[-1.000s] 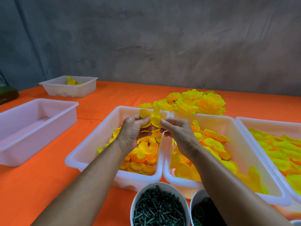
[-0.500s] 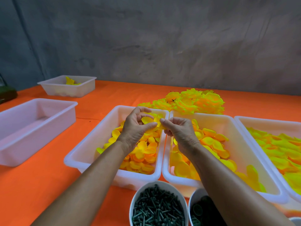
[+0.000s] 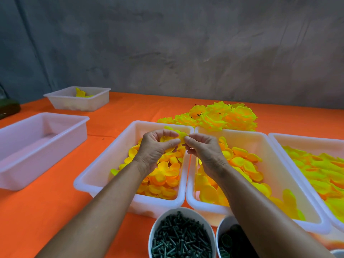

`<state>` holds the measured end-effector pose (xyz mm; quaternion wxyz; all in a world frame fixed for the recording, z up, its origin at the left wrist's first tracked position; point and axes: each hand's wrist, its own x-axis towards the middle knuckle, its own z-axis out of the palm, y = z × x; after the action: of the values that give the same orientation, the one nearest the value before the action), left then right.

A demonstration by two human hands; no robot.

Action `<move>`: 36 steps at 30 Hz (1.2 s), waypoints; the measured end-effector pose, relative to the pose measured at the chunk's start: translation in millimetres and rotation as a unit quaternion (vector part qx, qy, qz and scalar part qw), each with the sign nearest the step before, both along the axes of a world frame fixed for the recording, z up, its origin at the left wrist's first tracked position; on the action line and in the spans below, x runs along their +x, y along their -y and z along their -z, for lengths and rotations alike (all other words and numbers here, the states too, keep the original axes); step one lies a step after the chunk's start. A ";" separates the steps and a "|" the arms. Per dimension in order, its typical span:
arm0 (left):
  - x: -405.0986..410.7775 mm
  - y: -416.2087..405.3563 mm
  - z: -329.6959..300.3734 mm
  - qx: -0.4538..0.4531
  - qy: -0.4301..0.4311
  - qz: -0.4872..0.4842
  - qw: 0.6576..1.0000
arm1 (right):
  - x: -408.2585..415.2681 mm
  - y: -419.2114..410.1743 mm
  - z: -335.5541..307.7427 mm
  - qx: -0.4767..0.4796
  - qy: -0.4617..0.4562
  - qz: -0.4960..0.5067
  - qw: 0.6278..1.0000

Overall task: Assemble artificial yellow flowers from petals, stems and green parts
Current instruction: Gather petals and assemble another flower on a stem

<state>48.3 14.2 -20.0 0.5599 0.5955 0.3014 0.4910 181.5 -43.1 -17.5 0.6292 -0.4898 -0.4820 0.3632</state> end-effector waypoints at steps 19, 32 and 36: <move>0.6 -1.7 2.2 -0.052 -0.051 0.009 0.997 | -4.7 -1.0 2.0 0.043 0.134 0.027 0.990; 1.8 -6.8 6.7 0.034 -0.086 -0.084 0.992 | 0.1 -1.4 0.7 0.000 -0.035 0.020 0.999; 3.4 -10.1 8.7 0.063 -0.105 -0.123 0.985 | -2.4 -1.0 0.1 -0.010 -0.054 0.021 0.998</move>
<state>51.6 24.2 -28.7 0.4217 0.6362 0.3979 0.5091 179.0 -42.2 -17.6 0.6569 -0.4857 -0.4333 0.3806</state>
